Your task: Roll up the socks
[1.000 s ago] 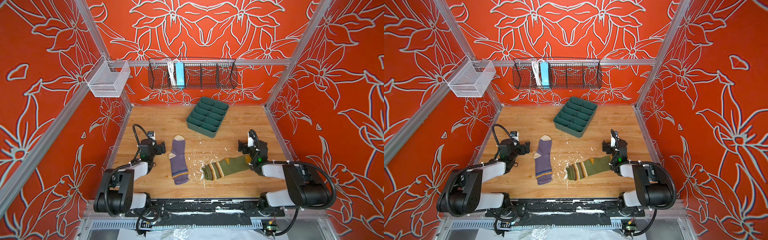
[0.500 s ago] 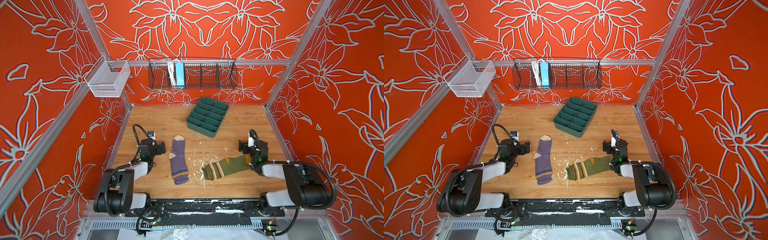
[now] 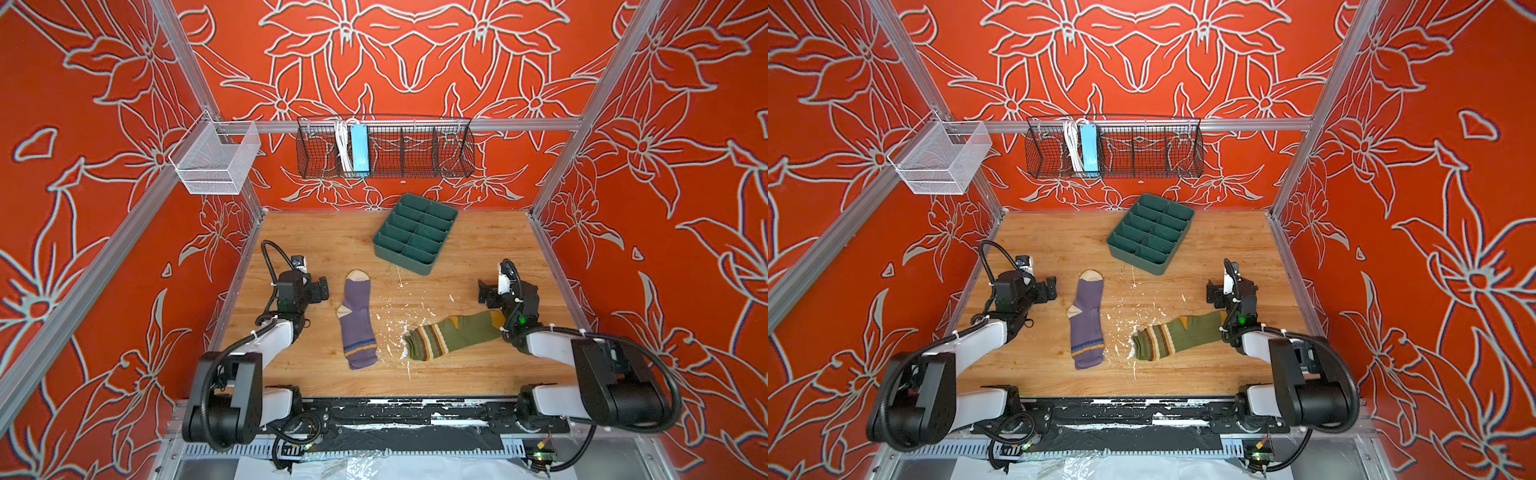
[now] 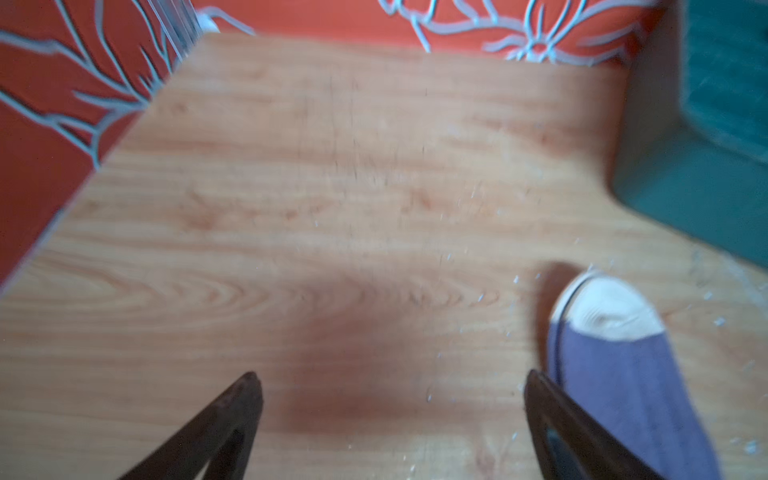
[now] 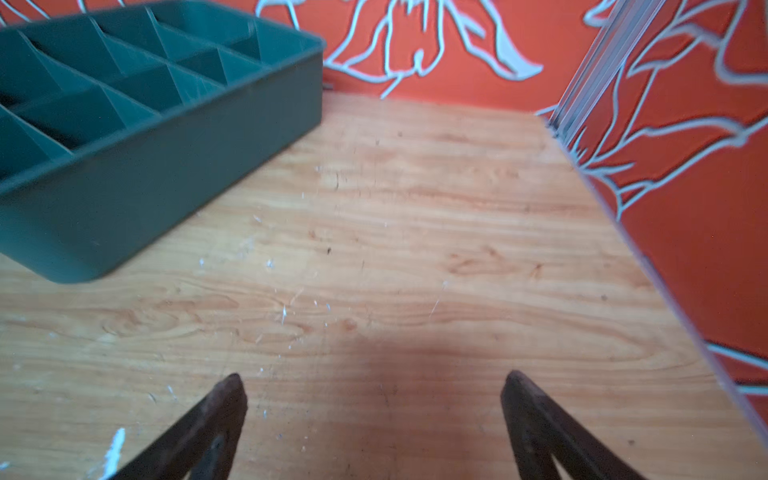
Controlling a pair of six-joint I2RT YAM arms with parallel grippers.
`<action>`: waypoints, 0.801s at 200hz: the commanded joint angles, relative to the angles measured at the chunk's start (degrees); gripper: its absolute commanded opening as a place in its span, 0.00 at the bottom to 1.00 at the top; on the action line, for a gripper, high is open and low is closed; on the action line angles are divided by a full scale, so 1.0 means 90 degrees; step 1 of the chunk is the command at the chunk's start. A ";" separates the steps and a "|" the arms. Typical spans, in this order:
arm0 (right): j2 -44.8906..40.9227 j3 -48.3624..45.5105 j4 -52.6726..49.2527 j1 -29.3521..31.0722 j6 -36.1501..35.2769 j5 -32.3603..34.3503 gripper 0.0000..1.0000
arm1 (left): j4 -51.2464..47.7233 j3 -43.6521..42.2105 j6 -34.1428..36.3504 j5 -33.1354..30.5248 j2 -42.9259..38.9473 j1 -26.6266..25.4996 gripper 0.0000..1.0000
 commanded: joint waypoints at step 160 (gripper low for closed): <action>-0.1686 0.3025 -0.6406 0.1138 0.3986 -0.0086 0.91 | -0.4829 0.3274 -0.1490 0.0671 -0.0611 -0.1874 0.99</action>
